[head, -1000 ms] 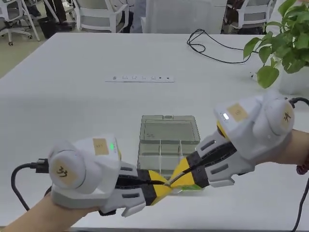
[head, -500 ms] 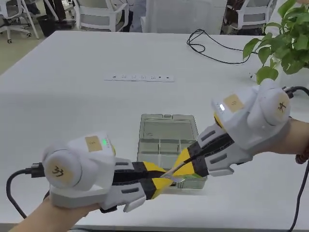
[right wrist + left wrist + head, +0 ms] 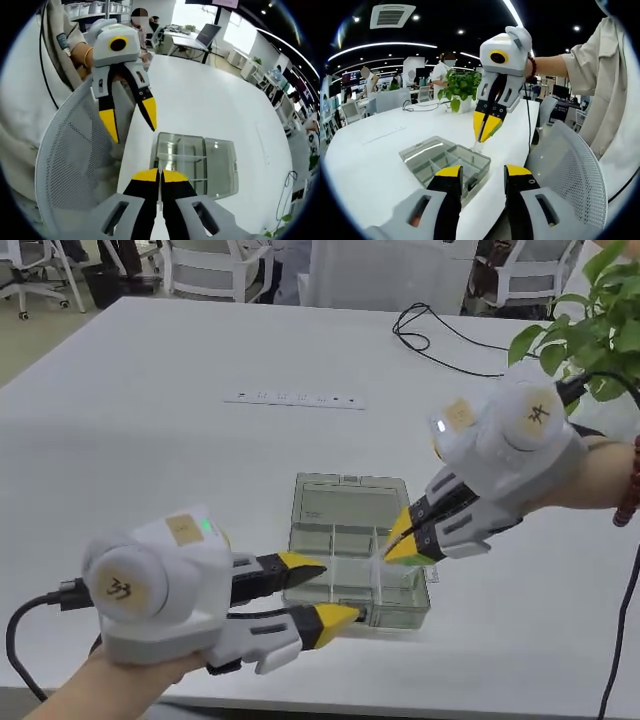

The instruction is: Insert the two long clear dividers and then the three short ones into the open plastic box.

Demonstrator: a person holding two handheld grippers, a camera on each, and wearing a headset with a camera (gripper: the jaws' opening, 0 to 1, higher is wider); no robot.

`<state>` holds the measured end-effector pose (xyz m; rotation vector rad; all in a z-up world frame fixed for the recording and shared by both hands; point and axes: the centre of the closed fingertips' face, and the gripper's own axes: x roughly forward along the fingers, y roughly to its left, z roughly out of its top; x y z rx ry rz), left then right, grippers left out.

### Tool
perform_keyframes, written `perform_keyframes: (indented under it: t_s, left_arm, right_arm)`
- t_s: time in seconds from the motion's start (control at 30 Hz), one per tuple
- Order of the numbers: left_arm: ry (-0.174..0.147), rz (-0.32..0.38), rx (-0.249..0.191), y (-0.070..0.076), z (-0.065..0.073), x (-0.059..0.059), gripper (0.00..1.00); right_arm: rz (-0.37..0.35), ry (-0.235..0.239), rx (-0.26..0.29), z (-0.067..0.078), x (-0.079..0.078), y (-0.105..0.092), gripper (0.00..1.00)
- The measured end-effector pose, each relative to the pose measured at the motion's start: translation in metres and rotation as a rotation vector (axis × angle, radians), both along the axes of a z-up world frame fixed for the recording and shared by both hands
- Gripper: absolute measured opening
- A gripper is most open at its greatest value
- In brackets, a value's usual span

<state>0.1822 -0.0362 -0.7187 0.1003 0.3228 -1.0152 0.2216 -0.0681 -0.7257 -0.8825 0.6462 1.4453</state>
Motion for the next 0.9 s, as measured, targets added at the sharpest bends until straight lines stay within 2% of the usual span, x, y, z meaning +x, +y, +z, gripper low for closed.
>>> perform_keyframes:
  t_s: [0.27,0.5,0.6,0.9]
  left_arm:
    - [-0.001,0.041,-0.018,0.002,0.002,0.006,0.45]
    - [0.002,0.069,-0.013,0.005,0.0,0.01,0.54]
    - [0.0,0.084,-0.009,0.007,-0.001,0.013,0.6]
    - [0.013,0.104,-0.013,0.01,-0.004,0.017,0.66]
  right_arm:
    - [-0.035,0.015,-0.102,-0.017,0.013,-0.008,0.02]
    - [-0.061,0.026,-0.188,-0.036,0.024,-0.017,0.02]
    - [-0.071,0.024,-0.204,-0.04,0.03,-0.019,0.02]
    - [-0.101,0.035,-0.24,-0.051,0.044,-0.022,0.02]
